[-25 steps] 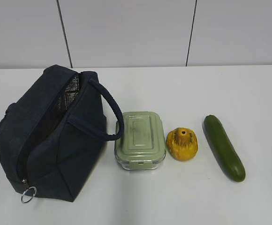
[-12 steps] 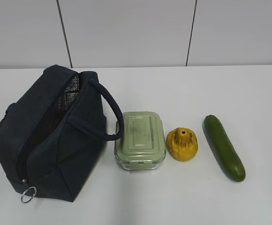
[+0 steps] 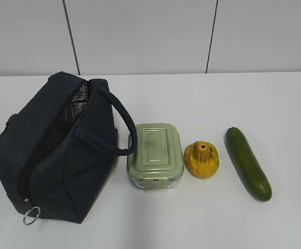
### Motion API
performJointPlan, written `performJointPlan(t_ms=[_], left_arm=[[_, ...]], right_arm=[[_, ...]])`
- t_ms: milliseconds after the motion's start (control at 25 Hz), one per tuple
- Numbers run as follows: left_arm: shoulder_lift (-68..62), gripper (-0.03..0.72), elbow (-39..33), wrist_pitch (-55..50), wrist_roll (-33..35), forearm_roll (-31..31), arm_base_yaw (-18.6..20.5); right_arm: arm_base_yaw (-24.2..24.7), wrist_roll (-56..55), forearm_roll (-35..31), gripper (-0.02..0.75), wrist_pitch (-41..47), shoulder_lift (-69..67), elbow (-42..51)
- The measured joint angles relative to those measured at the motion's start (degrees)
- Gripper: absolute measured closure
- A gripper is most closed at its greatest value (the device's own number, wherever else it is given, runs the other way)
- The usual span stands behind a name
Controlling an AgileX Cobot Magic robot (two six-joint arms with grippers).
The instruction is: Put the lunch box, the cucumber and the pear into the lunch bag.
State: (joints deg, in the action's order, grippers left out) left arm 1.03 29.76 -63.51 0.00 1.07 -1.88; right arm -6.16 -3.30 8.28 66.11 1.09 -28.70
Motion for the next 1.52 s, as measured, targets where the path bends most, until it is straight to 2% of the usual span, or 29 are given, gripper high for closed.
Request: performJointPlan(t_ms=[200,400,560,680,840,1000,1120,1200,1400,1520], left_arm=[[0.0,0.523,0.0,0.0,0.0,-0.3,-0.7],[-6.2,0.512,2.7,2.7,0.0,-1.8,-5.6],[-17.1,0.480,4.9,8.2,0.0,-8.0,-9.8],[-25.3,0.433,6.2,12.0,0.0,-10.4,-12.6],[-36.5,0.398,8.1,14.5,3.2,-11.9,-14.7],[-47.1,0.392,10.8,16.4,10.3,-16.4,-14.7],[-53.9,0.390,14.7,16.6,14.9,-19.2,-13.6],[-57.9,0.390,17.8,15.3,18.6,-21.8,-11.4],[-65.6,0.390,25.2,6.9,31.2,-36.8,0.1],[-68.8,0.390,27.5,5.3,33.6,-39.9,3.9]], right_arm=[[0.0,0.0,0.0,0.363,-0.3,0.0,0.0],[0.0,2.2,0.2,0.388,-2.8,-6.3,-2.1],[0.1,2.7,0.4,0.428,-8.5,-15.6,-3.5],[0.1,2.7,0.3,0.449,-13.4,-23.9,-4.4],[0.2,2.7,-3.3,0.457,-17.6,-36.0,-7.2],[0.2,4.3,-10.4,0.457,-19.0,-47.5,-12.0],[0.2,8.0,-15.5,0.457,-19.2,-54.5,-15.5],[0.2,11.1,-18.3,0.457,-19.3,-58.4,-17.7],[1.5,16.3,-23.2,0.457,-20.4,-67.9,-22.7],[5.6,23.4,-31.3,0.457,-19.3,-74.6,-25.3]])
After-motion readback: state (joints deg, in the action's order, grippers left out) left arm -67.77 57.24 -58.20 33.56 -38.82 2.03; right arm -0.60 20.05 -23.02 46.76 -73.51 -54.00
